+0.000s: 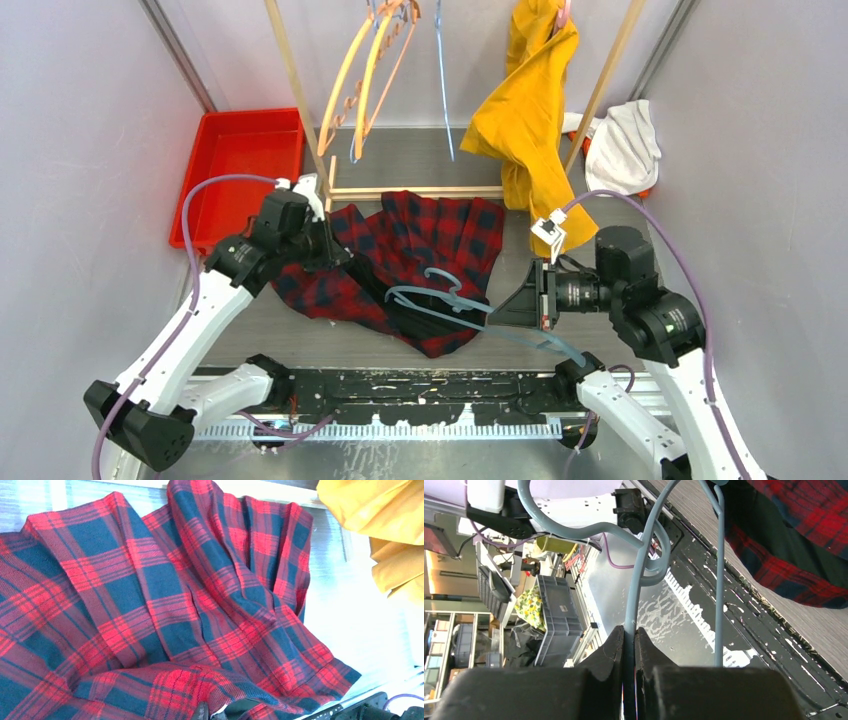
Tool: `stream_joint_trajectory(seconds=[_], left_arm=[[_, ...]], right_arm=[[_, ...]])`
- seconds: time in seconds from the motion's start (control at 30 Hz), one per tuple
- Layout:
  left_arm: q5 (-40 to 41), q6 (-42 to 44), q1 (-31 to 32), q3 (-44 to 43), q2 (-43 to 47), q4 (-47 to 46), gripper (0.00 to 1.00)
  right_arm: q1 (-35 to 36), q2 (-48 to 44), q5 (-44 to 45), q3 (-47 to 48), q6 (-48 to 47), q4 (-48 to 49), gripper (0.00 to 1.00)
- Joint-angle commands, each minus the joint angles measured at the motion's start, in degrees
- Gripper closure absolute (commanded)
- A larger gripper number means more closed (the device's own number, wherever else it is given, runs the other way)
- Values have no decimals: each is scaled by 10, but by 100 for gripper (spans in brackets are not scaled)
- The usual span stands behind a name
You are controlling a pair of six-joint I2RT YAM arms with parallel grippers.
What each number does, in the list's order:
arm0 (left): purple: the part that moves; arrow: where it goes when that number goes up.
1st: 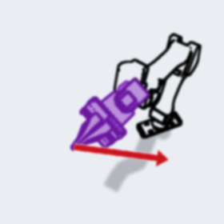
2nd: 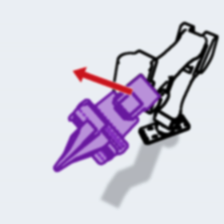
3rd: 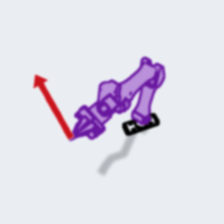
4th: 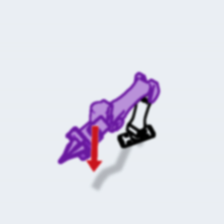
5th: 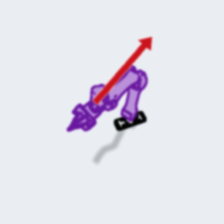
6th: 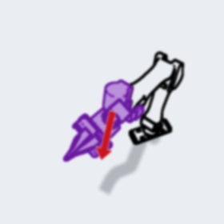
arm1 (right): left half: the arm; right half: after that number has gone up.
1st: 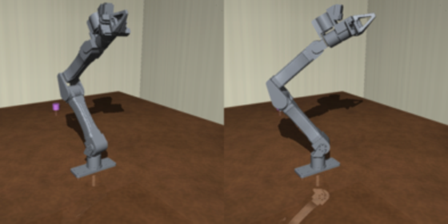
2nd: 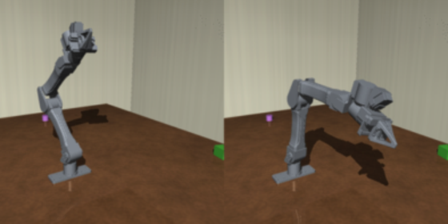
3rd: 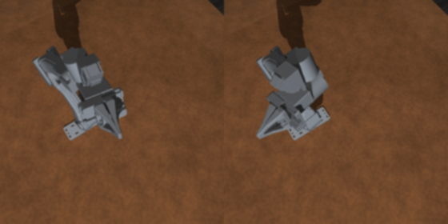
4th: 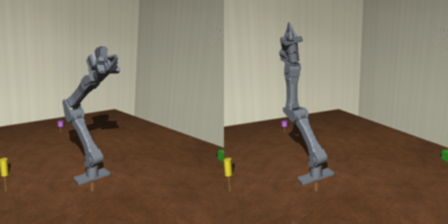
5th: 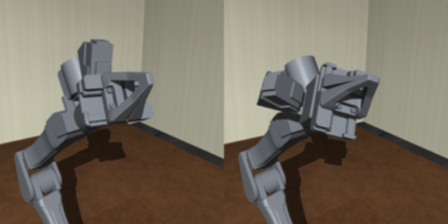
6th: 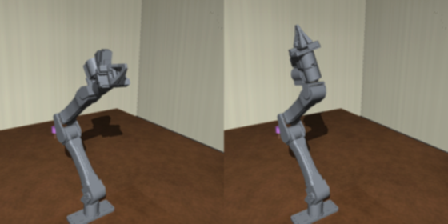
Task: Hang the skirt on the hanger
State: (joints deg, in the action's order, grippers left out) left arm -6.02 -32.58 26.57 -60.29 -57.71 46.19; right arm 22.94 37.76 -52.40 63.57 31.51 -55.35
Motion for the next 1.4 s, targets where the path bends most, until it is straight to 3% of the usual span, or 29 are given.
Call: stream_joint_trajectory(seconds=[0.0, 0.23, 0.53, 0.8, 1.23, 1.37], left_arm=[[-32, 4, -2, -42, -4, -14, 100], [-75, 0, -2, -67, -10, -12, 100], [-145, -26, 0, -142, -20, -22, 100], [-168, -56, 26, -193, -21, -33, 100], [-175, -121, 77, -79, -2, -139, 100], [-163, -127, 91, -54, 0, -150, 100]], right_arm=[[3, 10, -5, -31, 4, 72, 99], [14, 45, 0, -82, 39, 196, 99], [102, 96, 92, -160, 104, 443, 99], [151, 112, 180, -285, 196, 764, 99], [181, 213, 276, -415, 268, 1155, 99], [193, 252, 282, -421, 271, 1209, 99]])
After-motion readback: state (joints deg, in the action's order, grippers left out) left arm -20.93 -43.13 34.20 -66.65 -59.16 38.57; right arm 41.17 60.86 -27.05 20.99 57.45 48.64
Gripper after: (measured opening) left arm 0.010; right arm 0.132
